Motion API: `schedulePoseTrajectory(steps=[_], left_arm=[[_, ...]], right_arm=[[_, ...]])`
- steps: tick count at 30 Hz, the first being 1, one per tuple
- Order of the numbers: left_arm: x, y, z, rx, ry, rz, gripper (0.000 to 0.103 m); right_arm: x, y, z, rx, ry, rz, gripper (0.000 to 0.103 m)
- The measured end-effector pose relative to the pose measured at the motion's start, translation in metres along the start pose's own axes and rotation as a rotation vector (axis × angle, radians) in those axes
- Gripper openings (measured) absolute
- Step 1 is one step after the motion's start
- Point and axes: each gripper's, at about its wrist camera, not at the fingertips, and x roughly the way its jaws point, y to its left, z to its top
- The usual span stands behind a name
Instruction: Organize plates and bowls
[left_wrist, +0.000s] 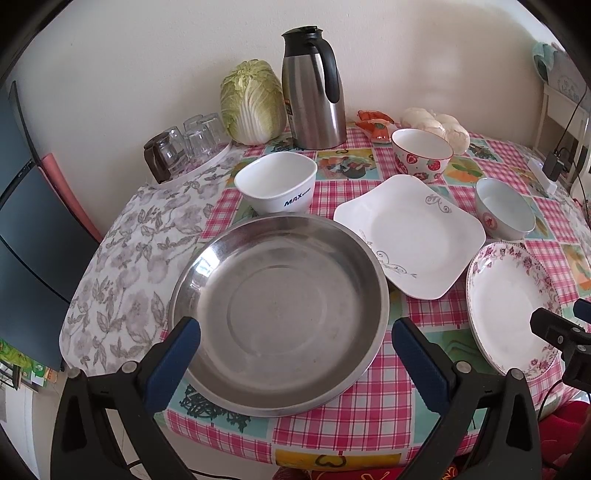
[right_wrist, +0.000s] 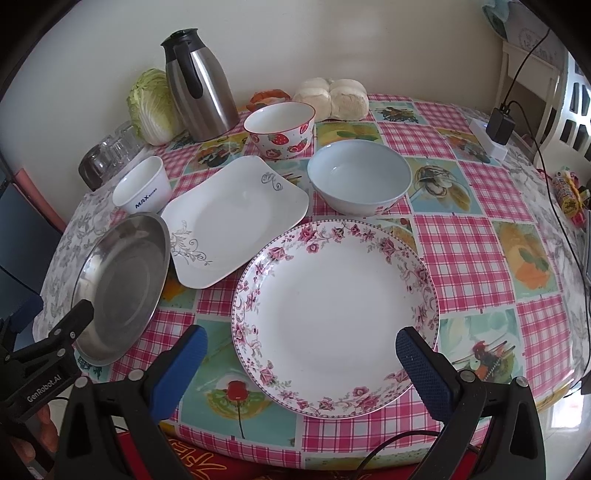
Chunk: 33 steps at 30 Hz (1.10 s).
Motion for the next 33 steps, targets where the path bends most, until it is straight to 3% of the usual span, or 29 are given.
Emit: schedulePoseTrajectory(steps=[33], left_arm=[[0.0013,-0.0010,-0.0016,0.006,0.003,0.000,0.103]], right_arm=[[-0.0005,-0.0018,0.0015,0.006,-0.002,0.012,0.103]])
